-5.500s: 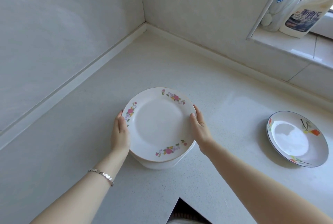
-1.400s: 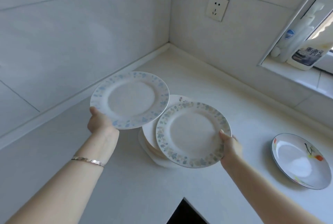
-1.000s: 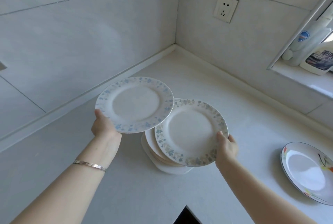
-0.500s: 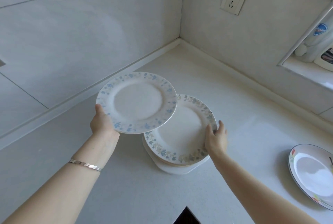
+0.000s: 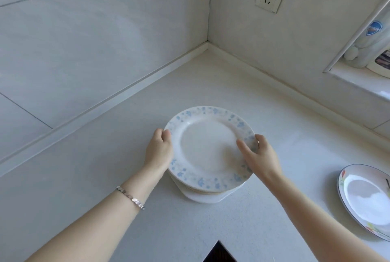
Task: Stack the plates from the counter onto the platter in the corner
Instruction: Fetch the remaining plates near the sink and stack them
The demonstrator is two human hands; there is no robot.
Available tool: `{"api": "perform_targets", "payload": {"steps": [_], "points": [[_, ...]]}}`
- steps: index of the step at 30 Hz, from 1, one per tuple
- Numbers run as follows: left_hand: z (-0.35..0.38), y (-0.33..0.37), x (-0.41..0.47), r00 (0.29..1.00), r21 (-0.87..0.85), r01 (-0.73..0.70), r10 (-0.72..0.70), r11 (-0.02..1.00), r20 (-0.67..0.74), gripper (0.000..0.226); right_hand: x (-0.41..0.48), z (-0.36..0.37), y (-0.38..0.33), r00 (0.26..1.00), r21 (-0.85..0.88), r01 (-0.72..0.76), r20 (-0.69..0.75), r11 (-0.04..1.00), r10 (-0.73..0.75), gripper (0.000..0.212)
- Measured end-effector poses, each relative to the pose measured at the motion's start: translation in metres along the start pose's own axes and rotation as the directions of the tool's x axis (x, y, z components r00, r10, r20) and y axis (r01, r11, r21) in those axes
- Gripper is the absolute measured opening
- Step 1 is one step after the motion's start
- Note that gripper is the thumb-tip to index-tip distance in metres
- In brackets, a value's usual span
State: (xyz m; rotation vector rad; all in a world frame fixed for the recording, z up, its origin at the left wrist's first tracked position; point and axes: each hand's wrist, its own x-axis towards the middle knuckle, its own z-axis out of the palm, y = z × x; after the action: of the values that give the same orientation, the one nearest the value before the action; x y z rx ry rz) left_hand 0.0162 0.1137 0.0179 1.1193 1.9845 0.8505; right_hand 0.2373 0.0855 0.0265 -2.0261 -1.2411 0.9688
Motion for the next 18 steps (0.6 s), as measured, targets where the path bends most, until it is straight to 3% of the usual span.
{"api": "perform_targets", "payload": {"steps": [3, 5, 12, 18], "points": [[0.001, -0.003, -0.001, 0.991, 0.359, -0.100, 0.061, 0.928, 0.117, 0.029, 0.000, 0.000, 0.015, 1.000, -0.079, -0.013, 0.004, 0.997, 0.013, 0.042], [0.001, -0.005, 0.002, 0.981, 0.510, -0.165, 0.085, 0.844, 0.177, 0.031, 0.001, 0.001, 0.019, 1.000, -0.118, -0.016, 0.008, 0.993, 0.017, 0.045], [0.000, 0.000, 0.016, 0.945, 0.713, -0.313, 0.135, 0.627, 0.297, 0.045, 0.006, 0.000, 0.017, 0.999, -0.195, -0.022, 0.022, 0.981, 0.026, 0.048], [-0.001, 0.002, 0.020, 0.935, 0.796, -0.353, 0.153, 0.492, 0.320, 0.046, 0.008, 0.000, 0.016, 0.998, -0.320, 0.010, 0.058, 0.947, 0.009, 0.055]]}}
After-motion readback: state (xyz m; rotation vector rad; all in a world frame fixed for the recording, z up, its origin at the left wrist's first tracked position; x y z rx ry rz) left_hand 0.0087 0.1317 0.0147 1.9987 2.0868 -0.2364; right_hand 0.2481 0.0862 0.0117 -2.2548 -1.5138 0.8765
